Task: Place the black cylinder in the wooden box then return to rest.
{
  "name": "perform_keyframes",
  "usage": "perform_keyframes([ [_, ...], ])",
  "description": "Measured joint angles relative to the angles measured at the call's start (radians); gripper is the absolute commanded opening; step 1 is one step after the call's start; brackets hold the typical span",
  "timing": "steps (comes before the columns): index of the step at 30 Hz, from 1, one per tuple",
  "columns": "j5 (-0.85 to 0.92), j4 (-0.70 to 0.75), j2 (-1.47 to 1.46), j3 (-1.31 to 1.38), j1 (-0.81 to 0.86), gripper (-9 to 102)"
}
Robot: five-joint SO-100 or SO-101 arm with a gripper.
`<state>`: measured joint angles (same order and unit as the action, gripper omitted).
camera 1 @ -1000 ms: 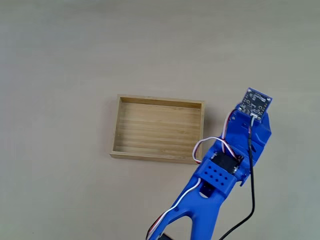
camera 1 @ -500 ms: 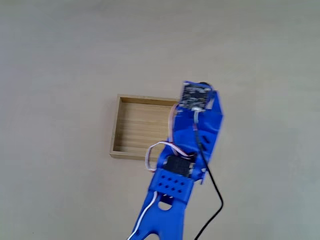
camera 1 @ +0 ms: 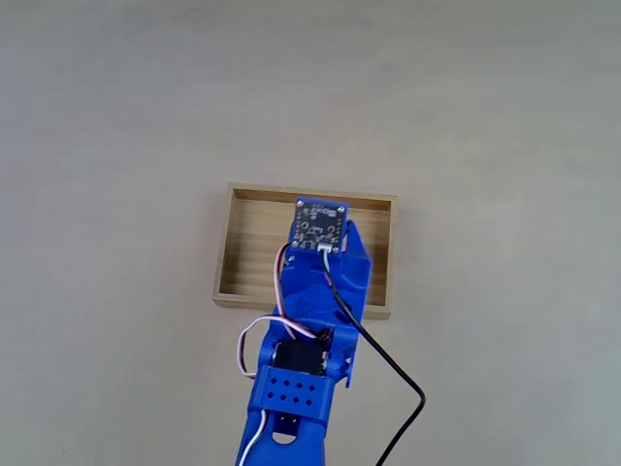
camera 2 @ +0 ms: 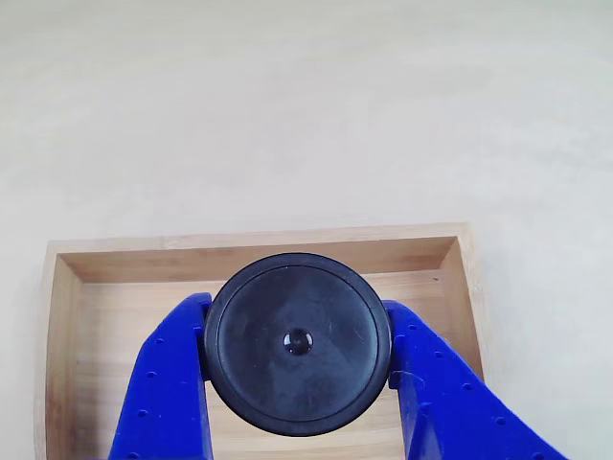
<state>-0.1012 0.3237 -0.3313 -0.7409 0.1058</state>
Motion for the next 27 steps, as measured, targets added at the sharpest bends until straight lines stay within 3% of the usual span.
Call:
perform_keyframes([
  [27, -0.012, -0.137, 0.140, -0.044, -0.040, 16],
])
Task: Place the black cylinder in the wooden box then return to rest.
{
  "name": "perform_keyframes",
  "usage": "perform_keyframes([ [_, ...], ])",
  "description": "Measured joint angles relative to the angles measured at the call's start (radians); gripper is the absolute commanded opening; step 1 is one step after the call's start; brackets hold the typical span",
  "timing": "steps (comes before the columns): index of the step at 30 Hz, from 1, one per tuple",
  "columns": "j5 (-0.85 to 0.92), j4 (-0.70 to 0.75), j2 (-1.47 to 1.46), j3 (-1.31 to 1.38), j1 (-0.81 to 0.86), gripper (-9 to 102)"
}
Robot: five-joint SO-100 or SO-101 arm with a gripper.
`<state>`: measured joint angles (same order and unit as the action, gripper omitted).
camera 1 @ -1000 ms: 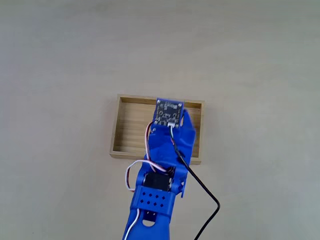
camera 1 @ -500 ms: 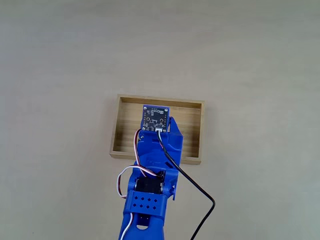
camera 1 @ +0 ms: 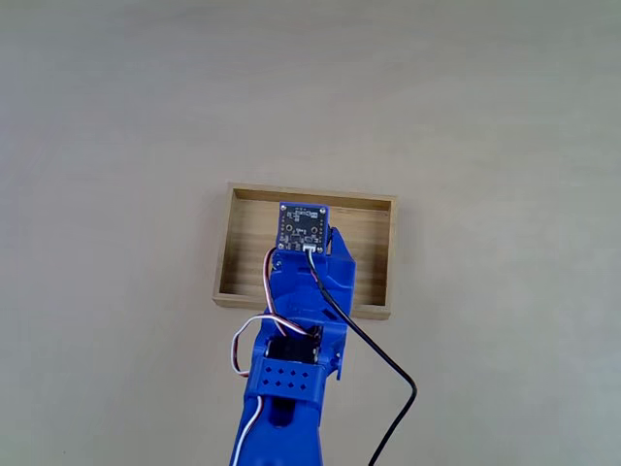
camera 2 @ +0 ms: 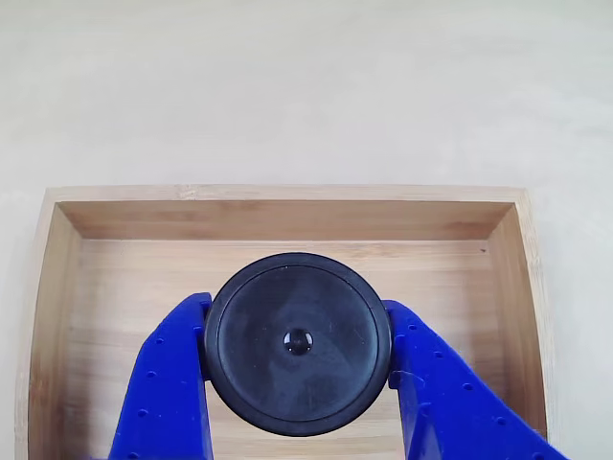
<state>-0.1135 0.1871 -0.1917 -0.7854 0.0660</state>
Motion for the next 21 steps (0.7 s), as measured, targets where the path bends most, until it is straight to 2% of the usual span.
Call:
perform_keyframes([
  [21, 0.000, -0.038, 0.104, 0.000, 0.000, 16],
])
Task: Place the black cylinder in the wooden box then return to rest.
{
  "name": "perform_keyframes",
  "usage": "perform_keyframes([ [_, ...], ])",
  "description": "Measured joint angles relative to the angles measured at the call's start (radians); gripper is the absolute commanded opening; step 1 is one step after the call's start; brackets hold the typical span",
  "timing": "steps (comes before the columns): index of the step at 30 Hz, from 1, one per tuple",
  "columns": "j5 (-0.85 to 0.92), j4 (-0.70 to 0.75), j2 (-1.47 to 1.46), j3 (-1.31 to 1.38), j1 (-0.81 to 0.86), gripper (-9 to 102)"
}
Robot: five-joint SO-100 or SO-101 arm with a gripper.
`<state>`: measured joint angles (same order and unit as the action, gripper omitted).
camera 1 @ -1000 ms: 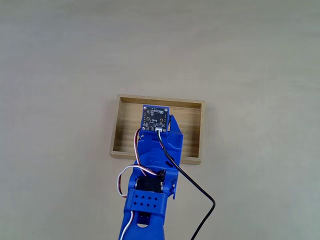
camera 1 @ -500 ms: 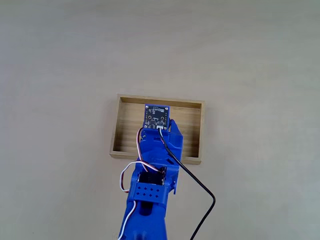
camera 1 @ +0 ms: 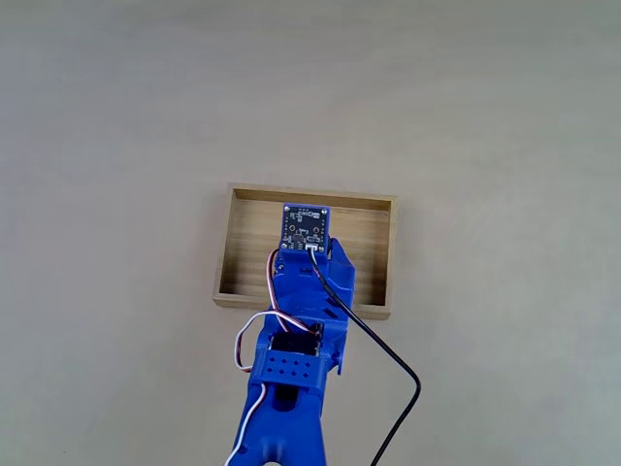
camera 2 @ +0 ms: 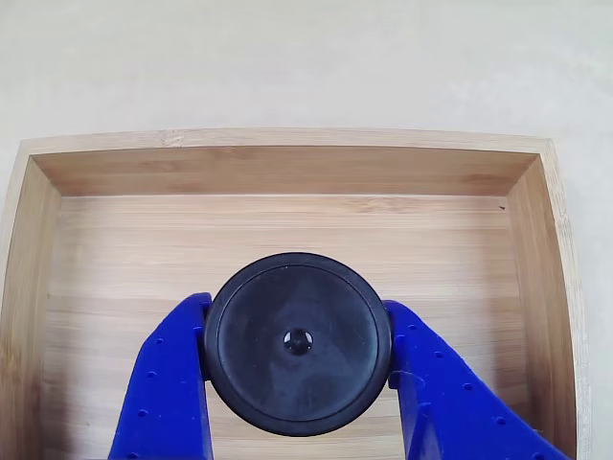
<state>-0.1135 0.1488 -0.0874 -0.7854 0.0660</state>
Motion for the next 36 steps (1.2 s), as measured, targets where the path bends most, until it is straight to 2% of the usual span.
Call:
perform_keyframes([
  [18, -0.003, -0.002, 0.021, 0.002, 0.015, 17],
  [25, -0.003, -0.003, 0.023, 0.002, 0.015, 29],
  [36, -0.003, -0.003, 0.025, 0.002, 0.015, 34],
])
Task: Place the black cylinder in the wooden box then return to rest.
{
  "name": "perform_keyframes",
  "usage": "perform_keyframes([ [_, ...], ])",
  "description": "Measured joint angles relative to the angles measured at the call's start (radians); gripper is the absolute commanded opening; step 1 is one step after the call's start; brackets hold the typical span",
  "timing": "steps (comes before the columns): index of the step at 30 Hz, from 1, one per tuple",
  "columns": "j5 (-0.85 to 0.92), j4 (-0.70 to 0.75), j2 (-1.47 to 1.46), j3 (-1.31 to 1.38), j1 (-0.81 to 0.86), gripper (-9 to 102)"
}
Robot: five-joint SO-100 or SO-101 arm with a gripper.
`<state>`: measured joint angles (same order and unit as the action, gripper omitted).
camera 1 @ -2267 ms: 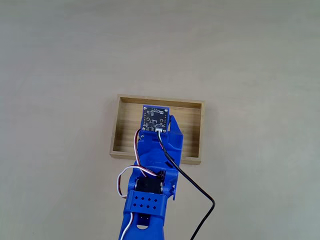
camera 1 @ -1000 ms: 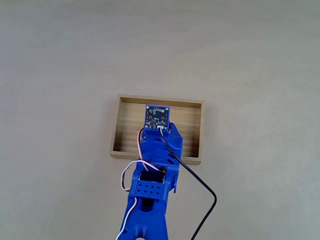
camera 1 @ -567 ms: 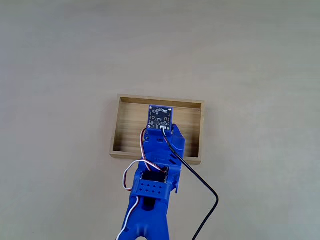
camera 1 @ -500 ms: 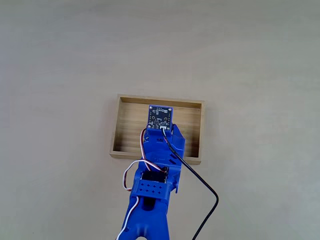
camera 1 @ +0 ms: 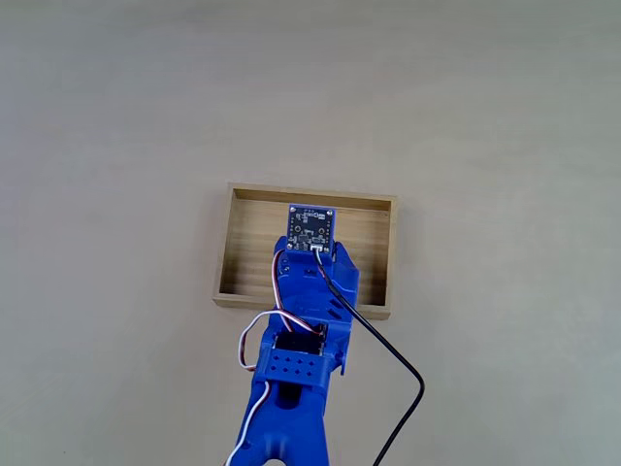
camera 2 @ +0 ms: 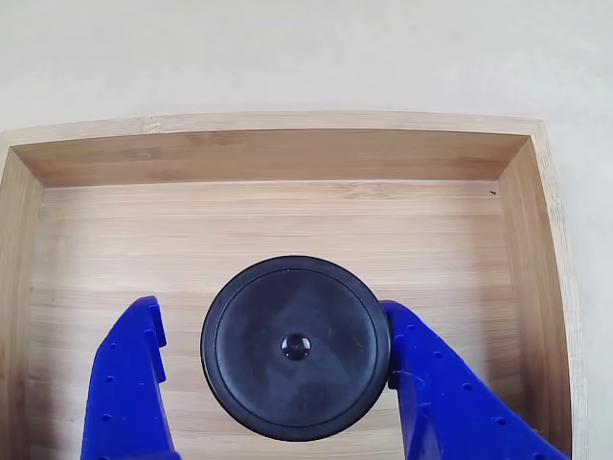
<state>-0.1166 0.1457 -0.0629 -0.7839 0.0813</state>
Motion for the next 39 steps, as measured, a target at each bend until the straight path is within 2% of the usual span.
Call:
perform_keyframes([
  [10, -0.049, 0.003, -0.049, 0.000, 0.000, 34],
  [18, -0.083, 0.064, -0.170, 0.000, 0.031, 34],
  [27, -0.083, 0.256, -0.476, -0.109, 0.032, 30],
  [39, 0.043, 0.499, -1.020, -0.364, -0.009, 22],
])
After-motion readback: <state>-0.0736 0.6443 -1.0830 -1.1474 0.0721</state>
